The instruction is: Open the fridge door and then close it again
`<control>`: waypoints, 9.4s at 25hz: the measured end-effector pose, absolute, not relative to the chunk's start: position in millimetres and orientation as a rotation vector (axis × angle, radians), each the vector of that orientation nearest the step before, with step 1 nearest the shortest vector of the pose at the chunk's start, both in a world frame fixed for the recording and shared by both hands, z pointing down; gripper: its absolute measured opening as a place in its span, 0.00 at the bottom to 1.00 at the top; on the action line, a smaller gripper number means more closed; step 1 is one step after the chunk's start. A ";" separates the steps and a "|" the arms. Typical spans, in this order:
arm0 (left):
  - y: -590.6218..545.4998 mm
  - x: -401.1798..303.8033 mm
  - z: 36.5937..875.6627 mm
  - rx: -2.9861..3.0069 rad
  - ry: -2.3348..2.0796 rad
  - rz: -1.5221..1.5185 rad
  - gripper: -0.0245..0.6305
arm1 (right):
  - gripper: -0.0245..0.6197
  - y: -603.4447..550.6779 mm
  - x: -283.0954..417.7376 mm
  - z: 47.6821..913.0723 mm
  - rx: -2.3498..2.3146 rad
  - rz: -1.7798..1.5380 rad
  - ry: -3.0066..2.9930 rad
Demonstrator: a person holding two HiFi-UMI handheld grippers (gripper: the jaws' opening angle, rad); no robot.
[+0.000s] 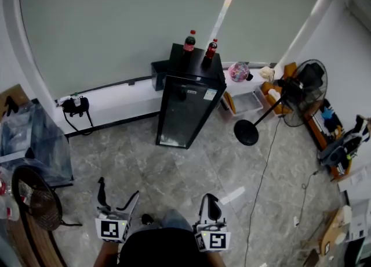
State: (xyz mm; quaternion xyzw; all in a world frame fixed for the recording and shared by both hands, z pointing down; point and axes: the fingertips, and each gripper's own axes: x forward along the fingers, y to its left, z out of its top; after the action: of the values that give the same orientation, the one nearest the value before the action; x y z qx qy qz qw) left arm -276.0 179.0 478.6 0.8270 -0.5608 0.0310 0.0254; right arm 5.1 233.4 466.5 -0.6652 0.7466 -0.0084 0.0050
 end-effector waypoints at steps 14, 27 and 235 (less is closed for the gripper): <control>156.5 -271.8 498.4 2.562 -1.666 0.164 0.79 | 0.05 204.6 1.9 473.2 -2.082 -0.045 2.335; 54.2 -238.0 491.1 2.531 -1.725 0.198 0.79 | 0.05 91.0 42.9 477.5 -2.029 -0.071 2.352; -86.5 63.0 798.0 2.220 -1.318 0.902 0.10 | 0.05 70.4 187.6 486.4 -1.856 -0.098 2.651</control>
State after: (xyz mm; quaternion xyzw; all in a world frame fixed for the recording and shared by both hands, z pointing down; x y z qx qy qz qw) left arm 63.0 -86.5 798.0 0.7950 -0.4720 0.3231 0.2020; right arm 187.6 70.4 486.4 -0.5726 0.8179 -0.0301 -0.0480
